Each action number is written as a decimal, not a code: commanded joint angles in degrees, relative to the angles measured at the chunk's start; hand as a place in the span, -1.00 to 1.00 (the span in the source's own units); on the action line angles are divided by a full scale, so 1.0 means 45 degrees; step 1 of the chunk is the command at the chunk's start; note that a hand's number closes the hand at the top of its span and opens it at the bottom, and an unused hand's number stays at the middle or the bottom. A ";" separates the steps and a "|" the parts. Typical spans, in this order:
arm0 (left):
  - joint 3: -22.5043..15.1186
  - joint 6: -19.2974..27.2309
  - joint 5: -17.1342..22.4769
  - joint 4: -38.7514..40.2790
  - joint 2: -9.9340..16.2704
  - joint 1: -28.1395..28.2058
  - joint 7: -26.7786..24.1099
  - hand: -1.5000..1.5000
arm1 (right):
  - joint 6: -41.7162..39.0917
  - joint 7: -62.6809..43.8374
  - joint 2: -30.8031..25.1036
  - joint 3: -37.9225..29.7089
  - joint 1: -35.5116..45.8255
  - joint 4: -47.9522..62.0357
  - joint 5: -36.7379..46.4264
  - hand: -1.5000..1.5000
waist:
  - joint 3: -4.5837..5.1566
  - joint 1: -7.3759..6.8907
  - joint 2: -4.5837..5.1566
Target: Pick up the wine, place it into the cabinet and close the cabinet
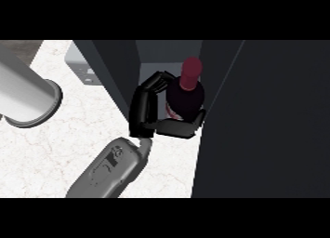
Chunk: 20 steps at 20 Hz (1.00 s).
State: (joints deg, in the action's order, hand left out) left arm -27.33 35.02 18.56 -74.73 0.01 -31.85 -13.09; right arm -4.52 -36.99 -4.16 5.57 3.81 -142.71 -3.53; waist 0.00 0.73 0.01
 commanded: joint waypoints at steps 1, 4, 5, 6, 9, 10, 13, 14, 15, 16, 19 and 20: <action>0.0057 0.0315 -0.0221 0.0818 -0.0002 -0.0617 0.0058 1.00 | -0.0307 0.0733 0.0060 -0.0128 -0.0085 -0.0136 -0.0423 -1.00 | -0.0004 -0.0057 0.0004; 0.0327 -0.0157 -0.0424 0.1702 -0.0002 -0.0515 -0.0710 1.00 | 0.0058 -0.0300 0.0174 0.0303 -0.0103 -0.0984 -0.0134 -1.00 | 0.0001 -0.0041 -0.0002; -0.0168 0.0228 -0.0042 0.1674 -0.0002 -0.0280 -0.1275 1.00 | -0.0008 -0.1147 -0.0285 -0.0657 -0.0118 -0.1829 -0.1201 -1.00 | 0.0001 0.0028 -0.0004; 0.0547 -0.0578 -0.0597 0.0751 0.0453 0.0280 -0.0723 1.00 | 0.0536 -0.0752 0.0362 0.0484 0.0311 -0.1119 0.0276 -1.00 | 0.0004 -0.0134 -0.0023; 0.0312 0.0249 0.0225 0.2844 0.0001 -0.1022 -0.1871 1.00 | 0.0438 -0.1046 0.0194 0.0666 0.0380 -0.1319 0.0195 -1.00 | 0.0007 0.0032 0.0010; 0.1312 -0.0422 0.0243 0.3501 0.0001 -0.1513 -0.2279 1.00 | 0.0334 -0.0743 0.0153 0.0299 0.0439 -0.1043 -0.0273 -1.00 | 0.0005 0.0043 0.0026; 0.0755 -0.0118 0.0538 0.3164 -0.0001 -0.0240 -0.2686 1.00 | 0.0085 -0.0515 0.0044 -0.0181 0.0367 -0.0685 -0.0765 -1.00 | 0.0001 -0.0040 0.0005; 0.1028 -0.0297 0.0461 0.3183 -0.0001 -0.0433 -0.2664 1.00 | 0.0565 -0.1081 0.0318 0.0707 0.0611 -0.1143 0.0313 -1.00 | 0.0006 -0.0055 -0.0004; 0.1172 -0.0798 0.0006 0.2562 -0.0001 0.0061 -0.2534 1.00 | 0.0010 -0.1028 -0.0190 -0.0341 -0.0330 -0.1895 -0.0900 -1.00 | -0.0002 -0.0071 -0.0023; 0.1807 -0.1322 0.0142 0.2949 0.0125 -0.0206 -0.2701 1.00 | 0.0305 -0.1041 -0.0084 -0.0387 0.0723 -0.0898 -0.0595 -1.00 | 0.0002 -0.0102 -0.0005; 0.2184 -0.1165 0.0359 0.4157 -0.0001 -0.1022 -0.2883 1.00 | 0.0270 -0.1104 -0.0006 -0.0172 0.0437 -0.1146 -0.0585 -1.00 | 0.0002 -0.0029 0.0007; 0.2102 -0.0946 0.0441 0.4018 -0.0001 -0.1545 -0.2358 1.00 | 0.0092 -0.1257 -0.0243 -0.0904 0.0182 -0.1540 -0.1454 -1.00 | -0.0002 0.0016 0.0002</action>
State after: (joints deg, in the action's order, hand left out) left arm -19.61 31.11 19.78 -58.98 0.08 -35.65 -24.51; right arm -3.71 -39.41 -4.26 4.74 6.55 -142.62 -3.34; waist 0.02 0.60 0.02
